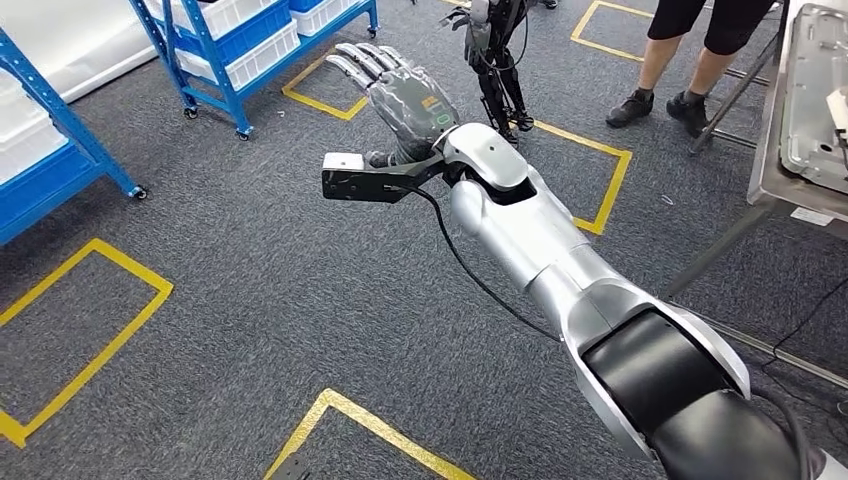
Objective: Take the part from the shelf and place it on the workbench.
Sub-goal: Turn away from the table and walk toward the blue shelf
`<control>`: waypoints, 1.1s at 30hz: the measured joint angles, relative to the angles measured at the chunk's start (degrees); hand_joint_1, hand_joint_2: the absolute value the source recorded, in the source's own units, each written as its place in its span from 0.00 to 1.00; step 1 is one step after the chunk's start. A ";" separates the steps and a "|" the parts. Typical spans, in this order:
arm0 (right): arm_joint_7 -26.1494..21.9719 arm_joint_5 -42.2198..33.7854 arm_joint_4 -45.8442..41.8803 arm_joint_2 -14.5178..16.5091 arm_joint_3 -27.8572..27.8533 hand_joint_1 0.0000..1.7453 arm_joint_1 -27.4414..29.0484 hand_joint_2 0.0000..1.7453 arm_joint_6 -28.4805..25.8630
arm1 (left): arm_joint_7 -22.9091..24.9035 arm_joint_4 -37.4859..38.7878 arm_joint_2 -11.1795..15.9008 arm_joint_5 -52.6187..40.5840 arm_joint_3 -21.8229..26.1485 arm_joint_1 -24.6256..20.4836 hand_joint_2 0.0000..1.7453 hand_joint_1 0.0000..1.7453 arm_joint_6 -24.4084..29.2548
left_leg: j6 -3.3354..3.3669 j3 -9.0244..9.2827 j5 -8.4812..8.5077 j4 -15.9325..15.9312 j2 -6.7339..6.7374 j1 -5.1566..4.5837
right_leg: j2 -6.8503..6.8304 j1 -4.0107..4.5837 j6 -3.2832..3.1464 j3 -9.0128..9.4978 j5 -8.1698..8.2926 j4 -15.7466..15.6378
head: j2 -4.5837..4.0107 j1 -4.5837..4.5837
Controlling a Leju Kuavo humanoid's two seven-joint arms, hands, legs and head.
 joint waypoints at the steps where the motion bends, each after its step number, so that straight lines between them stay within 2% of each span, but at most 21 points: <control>1: -0.12 -0.19 0.00 -0.13 0.00 0.00 0.10 1.00 -0.28 | 0.05 0.00 0.13 -0.03 0.00 0.03 0.00 0.00 0.01 | 0.37 0.16 0.10 -0.18 -0.61 0.10 | 0.99 -0.15 0.29 -0.20 -0.68 0.78 | 0.00 0.01; 3: -0.34 -0.50 0.05 -0.67 0.00 0.00 0.45 1.00 -0.79 | 0.17 0.00 0.34 -0.08 0.00 -0.07 0.00 0.00 0.08 | 1.04 0.38 0.31 -0.46 -1.82 0.29 | 4.30 -0.48 0.70 -2.56 -3.68 5.97 | 0.00 0.01; 5: -0.44 -0.62 0.24 -1.34 0.00 0.00 1.22 1.00 -1.05 | 0.26 0.00 0.51 -0.17 0.00 -0.21 0.00 0.00 0.15 | 1.38 0.35 0.32 -0.42 -3.26 0.24 | 6.07 -0.53 0.79 -6.61 -6.79 13.59 | 0.00 0.01; 6: -0.44 -0.62 0.38 -1.62 0.00 0.00 1.69 1.00 -1.10 | 0.30 0.00 0.59 -0.21 0.01 -0.18 0.00 0.00 0.16 | 1.42 0.35 0.31 -0.36 -4.12 0.21 | 6.25 -0.54 0.77 -8.03 -7.09 15.86 | 0.00 0.01; 7: -0.43 -0.62 0.51 -1.86 -0.01 0.00 2.05 1.00 -1.13 | 0.33 0.00 0.69 -0.24 0.01 -0.09 0.00 0.00 0.17 | 1.43 0.35 0.29 -0.26 -5.04 0.18 | 6.36 -0.55 0.66 -8.51 -6.20 16.04 | 0.00 0.01; 9: -0.43 -0.65 0.69 -2.16 -0.01 0.00 2.32 1.00 -1.28 | 0.39 0.00 0.86 -0.24 0.02 0.09 0.00 0.00 0.18 | 1.33 0.33 0.21 0.02 -6.78 0.18 | 7.45 -0.57 0.19 -6.54 -1.85 10.40 | 0.00 0.01; 10: -0.44 -0.70 0.75 -2.30 -0.01 0.00 2.31 1.00 -1.43 | 0.41 0.00 0.90 -0.21 0.02 0.15 0.00 0.00 0.19 | 1.21 0.22 0.14 0.19 -7.53 0.19 | 9.15 -0.68 -0.12 -4.94 0.08 6.56 | 0.00 -0.01; 12: -0.59 -0.83 0.96 -2.55 -0.02 0.00 2.36 1.00 -1.76 | 0.42 0.00 0.92 -0.11 0.02 0.11 0.00 0.00 0.25 | 0.71 -0.20 0.08 0.43 -8.87 0.38 | 11.82 -0.79 -0.42 -2.87 1.85 1.53 | 0.00 -0.01; 13: -0.76 -0.97 1.08 -2.65 -0.02 0.00 2.43 1.00 -1.93 | 0.42 0.00 0.93 -0.07 0.03 0.15 0.00 0.00 0.28 | 0.33 -0.43 0.15 0.38 -9.59 0.56 | 12.18 -0.74 -0.52 -2.60 1.70 0.89 | 0.00 0.00; 15: -1.22 -1.37 1.32 -2.72 -0.02 0.00 2.55 1.00 -2.32 | 0.37 0.01 1.05 -0.06 0.05 0.48 0.00 0.00 0.35 | -0.44 -0.69 0.32 0.12 -10.56 0.78 | 10.64 -0.70 -0.82 -2.17 1.85 0.20 | 0.00 0.02; 16: -1.48 -1.59 1.43 -2.70 -0.02 0.00 2.59 1.00 -2.55 | 0.33 0.01 1.14 -0.10 0.06 0.70 0.00 0.00 0.38 | -0.73 -0.89 0.01 0.48 -9.75 0.65 | 9.83 -0.85 -1.07 -1.83 2.00 -0.25 | 0.00 -0.04; 17: -1.74 -1.75 1.56 -2.69 -0.02 0.00 2.64 1.00 -2.76 | 0.27 0.02 1.23 -0.17 0.07 0.84 0.00 0.00 0.43 | -0.98 -1.58 -0.87 1.93 -8.12 0.48 | 8.97 -1.02 -1.34 -1.48 2.15 -0.73 | 0.00 -0.12; 19: -2.09 -1.91 1.87 -2.73 -0.02 0.00 2.94 1.00 -3.05 | 0.15 0.01 1.31 -0.30 0.07 0.84 0.00 0.00 0.51 | -1.41 -4.49 -3.94 7.99 -4.15 0.37 | 7.30 -0.99 -1.73 -1.05 2.16 -1.16 | 0.00 -0.26; 21: -2.25 -2.10 2.32 -2.86 -0.02 0.00 3.58 1.00 -3.45 | 0.08 0.01 1.31 -0.37 0.07 0.85 0.00 0.00 0.49 | -1.83 -7.69 -6.13 14.30 -2.58 0.64 | 5.50 -0.83 -1.82 -0.93 1.93 -1.14 | 0.00 -0.26; 22: -2.37 -2.22 2.57 -2.88 -0.02 0.00 3.97 1.00 -3.74 | 0.07 0.02 1.32 -0.42 0.07 0.95 0.00 0.00 0.44 | -1.99 -8.07 -5.90 15.04 -2.28 0.76 | 4.65 -0.80 -1.79 -0.90 1.79 -1.07 | 0.00 -0.26; 24: -2.62 -2.43 3.03 -2.92 -0.02 0.00 4.51 1.00 -4.37 | 0.04 0.01 1.39 -0.60 0.07 1.17 0.00 0.00 0.34 | -2.11 -5.46 -2.91 10.18 -1.41 0.91 | 3.19 -0.82 -1.54 -0.81 1.43 -0.81 | 0.00 -0.26; 26: -2.79 -2.56 3.39 -3.01 -0.02 0.00 4.63 1.00 -4.86 | -0.06 0.00 1.47 -0.84 0.07 1.11 0.00 0.00 0.32 | -1.70 -1.52 -0.47 2.81 1.37 0.51 | 1.97 -0.61 -1.07 -0.66 0.94 -0.44 | 0.00 -0.24; 28: -2.91 -2.63 3.70 -3.13 -0.02 0.00 4.65 1.00 -5.07 | -0.17 0.00 1.49 -0.99 0.07 0.98 0.00 0.00 0.31 | -0.96 -0.08 -0.16 0.01 2.74 0.01 | 0.96 -0.21 -0.54 -0.46 0.57 -0.27 | 0.00 -0.21; 30: -3.02 -2.64 3.98 -3.18 -0.02 0.00 4.69 1.00 -5.12 | -0.24 0.00 1.54 -1.02 0.07 1.01 0.00 0.00 0.31 | -0.34 -0.05 -0.08 0.02 1.32 -0.05 | -0.16 -0.07 -0.01 -0.07 0.28 -0.35 | 0.00 -0.21; 31: -3.07 -2.65 4.10 -3.20 -0.03 0.00 4.71 1.00 -5.14 | -0.27 0.00 1.58 -1.03 0.07 1.06 0.00 0.00 0.31 | -0.06 0.08 0.00 -0.14 0.64 0.04 | 0.09 -0.23 0.32 0.06 -0.12 -0.07 | 0.00 -0.20; 33: -3.14 -2.68 4.25 -3.26 -0.04 0.00 4.65 1.00 -5.26 | -0.32 0.00 1.65 -1.03 0.07 1.04 0.00 0.00 0.31 | 0.58 0.37 0.21 -0.46 -0.64 0.33 | 2.58 -0.60 0.81 -0.92 -2.18 2.77 | 0.00 -0.17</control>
